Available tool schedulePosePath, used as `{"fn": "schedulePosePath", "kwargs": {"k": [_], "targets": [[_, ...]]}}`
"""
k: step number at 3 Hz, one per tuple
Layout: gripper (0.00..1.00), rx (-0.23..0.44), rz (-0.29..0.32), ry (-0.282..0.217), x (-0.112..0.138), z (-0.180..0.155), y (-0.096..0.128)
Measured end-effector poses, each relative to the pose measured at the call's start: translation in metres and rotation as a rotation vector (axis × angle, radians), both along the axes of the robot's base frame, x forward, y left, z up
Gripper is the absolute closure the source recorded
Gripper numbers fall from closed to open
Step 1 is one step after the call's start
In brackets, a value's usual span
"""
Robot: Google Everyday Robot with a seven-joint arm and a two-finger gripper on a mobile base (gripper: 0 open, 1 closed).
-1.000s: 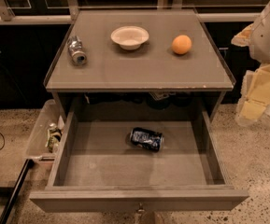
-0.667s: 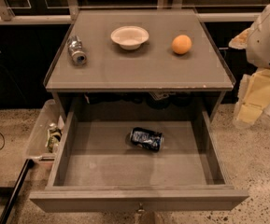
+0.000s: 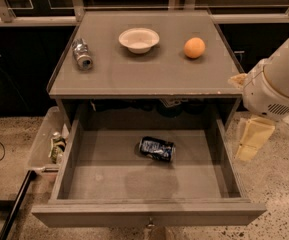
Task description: Pick pepsi can from top drawer and place on counter
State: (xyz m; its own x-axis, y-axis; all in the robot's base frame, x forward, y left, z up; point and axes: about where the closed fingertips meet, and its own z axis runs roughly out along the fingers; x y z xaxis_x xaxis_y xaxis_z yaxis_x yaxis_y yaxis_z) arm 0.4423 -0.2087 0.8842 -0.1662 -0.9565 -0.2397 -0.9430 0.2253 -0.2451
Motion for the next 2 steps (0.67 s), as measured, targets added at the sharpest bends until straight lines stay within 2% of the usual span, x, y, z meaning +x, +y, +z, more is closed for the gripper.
{"fn": "schedulePosePath", "kwargs": {"k": [1, 2], "targets": [[0.0, 0.002, -0.003, 0.002, 0.0, -0.001, -0.001], [0.0, 0.066, -0.056, 0.05, 0.002, -0.052, -0.002]]}}
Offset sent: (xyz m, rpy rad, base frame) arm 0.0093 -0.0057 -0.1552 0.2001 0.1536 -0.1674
